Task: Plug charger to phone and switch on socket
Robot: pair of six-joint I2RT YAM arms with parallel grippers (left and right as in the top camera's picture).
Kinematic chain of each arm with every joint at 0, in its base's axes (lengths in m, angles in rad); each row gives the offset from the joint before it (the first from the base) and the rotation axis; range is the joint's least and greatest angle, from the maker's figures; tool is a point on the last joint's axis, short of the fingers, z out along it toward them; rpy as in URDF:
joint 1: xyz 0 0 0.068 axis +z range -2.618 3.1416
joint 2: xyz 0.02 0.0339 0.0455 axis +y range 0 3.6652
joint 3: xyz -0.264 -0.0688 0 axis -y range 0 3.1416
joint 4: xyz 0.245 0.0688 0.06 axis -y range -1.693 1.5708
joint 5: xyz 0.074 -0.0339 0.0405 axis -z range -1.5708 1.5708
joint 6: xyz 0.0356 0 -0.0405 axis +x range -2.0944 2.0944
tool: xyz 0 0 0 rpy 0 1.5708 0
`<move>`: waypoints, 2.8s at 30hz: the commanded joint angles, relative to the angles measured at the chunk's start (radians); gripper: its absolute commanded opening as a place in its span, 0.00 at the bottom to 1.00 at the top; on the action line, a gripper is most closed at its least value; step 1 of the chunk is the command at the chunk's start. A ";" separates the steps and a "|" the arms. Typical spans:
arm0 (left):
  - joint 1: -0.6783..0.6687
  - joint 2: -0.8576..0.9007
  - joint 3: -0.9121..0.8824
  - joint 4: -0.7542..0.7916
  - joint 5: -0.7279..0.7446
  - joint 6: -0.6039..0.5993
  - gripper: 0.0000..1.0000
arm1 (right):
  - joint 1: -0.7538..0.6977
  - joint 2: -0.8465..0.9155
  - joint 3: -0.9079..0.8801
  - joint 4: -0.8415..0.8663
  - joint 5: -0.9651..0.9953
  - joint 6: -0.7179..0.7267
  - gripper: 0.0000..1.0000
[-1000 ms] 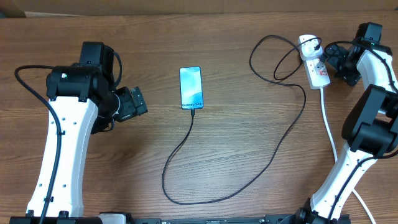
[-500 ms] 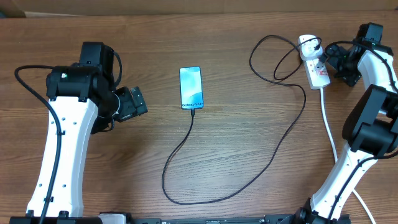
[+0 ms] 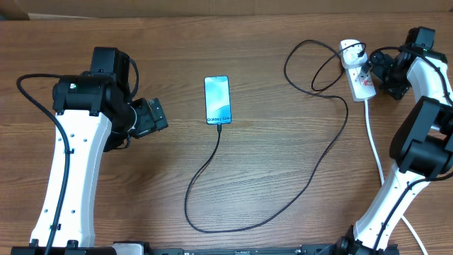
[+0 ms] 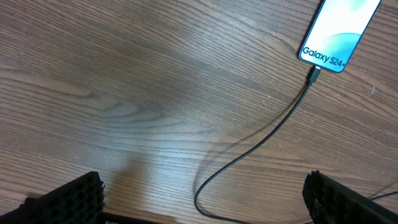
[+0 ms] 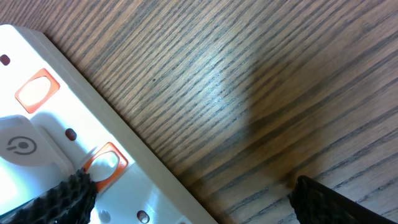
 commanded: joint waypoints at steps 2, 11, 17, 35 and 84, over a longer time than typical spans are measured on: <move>0.006 0.002 -0.008 0.006 -0.003 0.020 1.00 | 0.010 0.038 0.008 -0.026 -0.005 -0.011 1.00; 0.006 0.002 -0.008 0.007 -0.003 0.020 1.00 | -0.048 0.027 0.201 -0.143 -0.005 0.059 1.00; 0.006 0.002 -0.008 0.010 -0.003 0.020 1.00 | -0.075 0.028 0.195 -0.140 -0.005 0.103 1.00; 0.006 0.002 -0.008 0.012 -0.003 0.020 0.99 | -0.022 0.041 0.066 -0.043 0.055 0.103 1.00; 0.006 0.002 -0.008 0.011 -0.003 0.020 1.00 | 0.011 0.058 0.059 -0.056 -0.005 0.049 1.00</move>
